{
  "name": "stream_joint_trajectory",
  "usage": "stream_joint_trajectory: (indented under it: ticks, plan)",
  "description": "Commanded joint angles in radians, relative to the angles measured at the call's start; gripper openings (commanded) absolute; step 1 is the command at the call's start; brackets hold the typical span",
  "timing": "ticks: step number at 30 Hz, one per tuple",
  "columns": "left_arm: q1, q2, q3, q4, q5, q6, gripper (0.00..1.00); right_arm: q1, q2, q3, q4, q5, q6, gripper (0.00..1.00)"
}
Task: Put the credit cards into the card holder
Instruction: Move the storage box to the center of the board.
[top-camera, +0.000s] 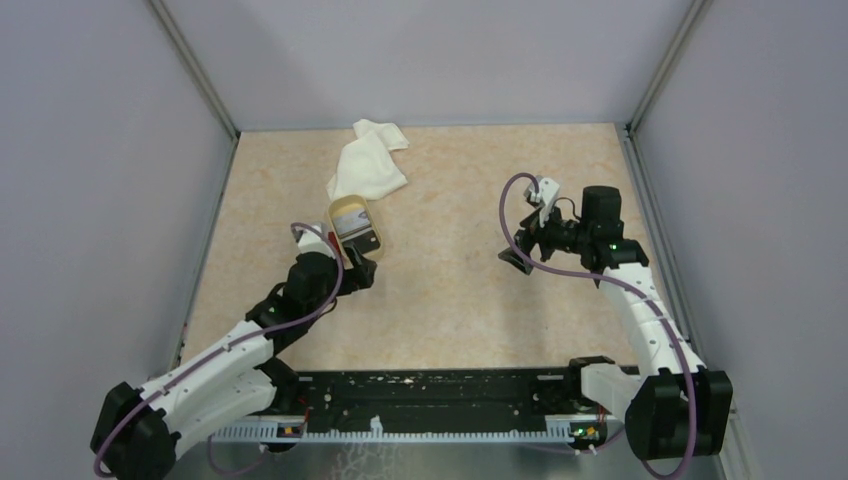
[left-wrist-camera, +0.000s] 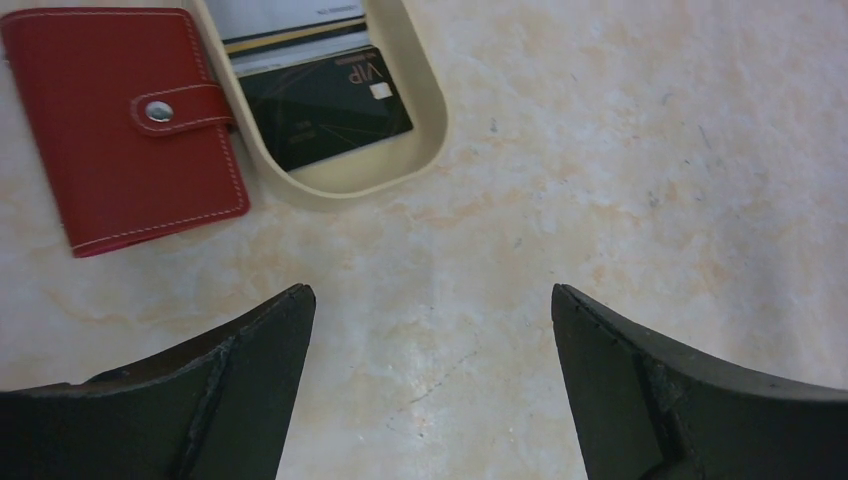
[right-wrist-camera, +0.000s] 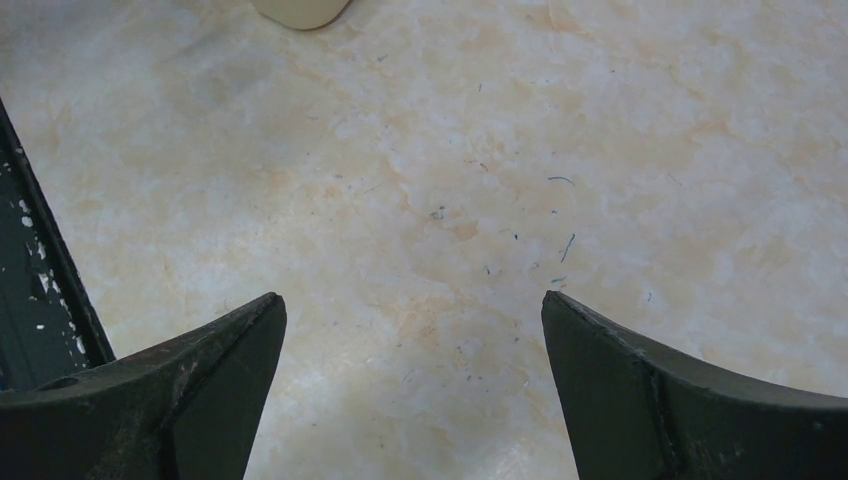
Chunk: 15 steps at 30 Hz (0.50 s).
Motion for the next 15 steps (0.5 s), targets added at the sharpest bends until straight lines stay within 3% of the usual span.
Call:
stream_joint_trajectory:
  ticks: [1,9,12,15]
  plan:
    - [-0.001,0.063,0.079,-0.103,-0.202,-0.008,0.91,0.008,-0.02,-0.001,0.036,-0.032,-0.012,0.98]
    - [0.019,0.268,0.179,-0.09,-0.372,0.06,0.72,0.008,-0.021,-0.005,0.039,-0.044,-0.009,0.98]
    - [0.099,0.324,0.198,-0.036,-0.282,0.089,0.7,0.009,-0.023,-0.006,0.04,-0.046,-0.008,0.98]
    - [0.221,0.377,0.196,0.058,-0.105,0.084,0.67,0.01,-0.024,-0.007,0.041,-0.048,-0.008,0.98]
